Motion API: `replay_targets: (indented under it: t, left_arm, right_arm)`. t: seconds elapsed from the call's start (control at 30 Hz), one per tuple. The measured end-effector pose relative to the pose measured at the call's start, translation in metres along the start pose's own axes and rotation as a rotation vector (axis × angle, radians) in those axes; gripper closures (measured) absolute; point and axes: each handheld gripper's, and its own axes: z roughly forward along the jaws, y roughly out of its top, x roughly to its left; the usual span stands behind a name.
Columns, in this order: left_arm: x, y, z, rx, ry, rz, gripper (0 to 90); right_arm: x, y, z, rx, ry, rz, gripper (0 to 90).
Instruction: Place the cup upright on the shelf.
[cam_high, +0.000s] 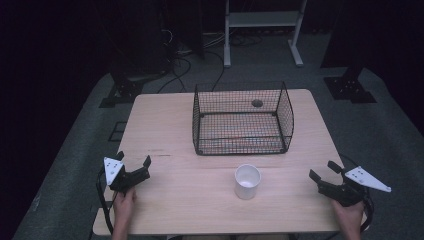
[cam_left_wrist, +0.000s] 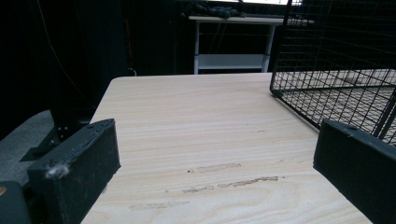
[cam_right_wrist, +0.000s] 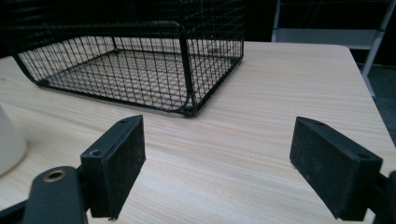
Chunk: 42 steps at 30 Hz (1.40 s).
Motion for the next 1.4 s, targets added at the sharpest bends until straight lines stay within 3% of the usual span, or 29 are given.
replay_targets:
  t: [0.27, 0.7, 1.07, 1.4]
  left_arm:
    - [-0.001, 0.0, 0.0, -0.002, -0.004, 0.005, 0.0]
    - [-0.001, 0.0, -0.001, -0.005, -0.01, 0.009, 0.0]
    - [-0.001, 0.0, -0.001, -0.008, -0.011, 0.009, 0.0]
    - [-0.001, 0.0, -0.001, -0.008, -0.012, 0.009, 0.0]
  right_arm:
    - [-0.001, 0.012, 0.0, 0.001, 0.045, 0.017, 16.9]
    - [0.02, 0.029, 0.009, 0.091, 0.168, -0.066, 12.8]
    - [0.045, 0.046, 0.018, 0.118, 0.308, -0.136, 9.9]
    - [0.064, 0.058, 0.025, 0.138, 0.39, -0.185, 8.5]
